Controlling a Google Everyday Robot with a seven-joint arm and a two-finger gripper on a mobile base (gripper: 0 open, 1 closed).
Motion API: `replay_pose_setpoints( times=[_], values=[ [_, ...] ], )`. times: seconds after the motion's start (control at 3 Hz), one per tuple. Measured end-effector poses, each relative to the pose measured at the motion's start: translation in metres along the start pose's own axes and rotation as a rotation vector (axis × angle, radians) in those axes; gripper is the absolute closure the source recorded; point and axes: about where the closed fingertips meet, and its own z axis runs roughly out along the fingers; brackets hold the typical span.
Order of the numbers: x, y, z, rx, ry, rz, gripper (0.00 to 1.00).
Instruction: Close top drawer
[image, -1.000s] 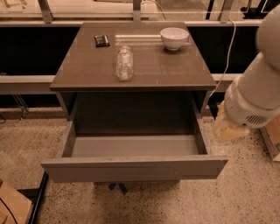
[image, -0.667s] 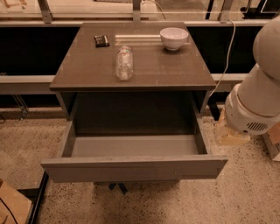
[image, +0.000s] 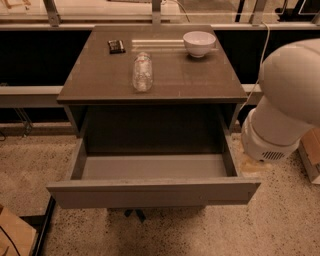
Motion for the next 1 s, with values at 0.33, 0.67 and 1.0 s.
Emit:
replay_pose_setpoints(
  times=[0.33,0.67,1.0],
  values=[
    [-0.005,0.012,0.068,-0.067,-0.015,0.029,1.00],
    [-0.008,0.023,0.113,-0.146,-0.049,0.056,1.00],
    [-0.018,0.035,0.156,-0.240,-0.114,0.092,1.00]
  ],
)
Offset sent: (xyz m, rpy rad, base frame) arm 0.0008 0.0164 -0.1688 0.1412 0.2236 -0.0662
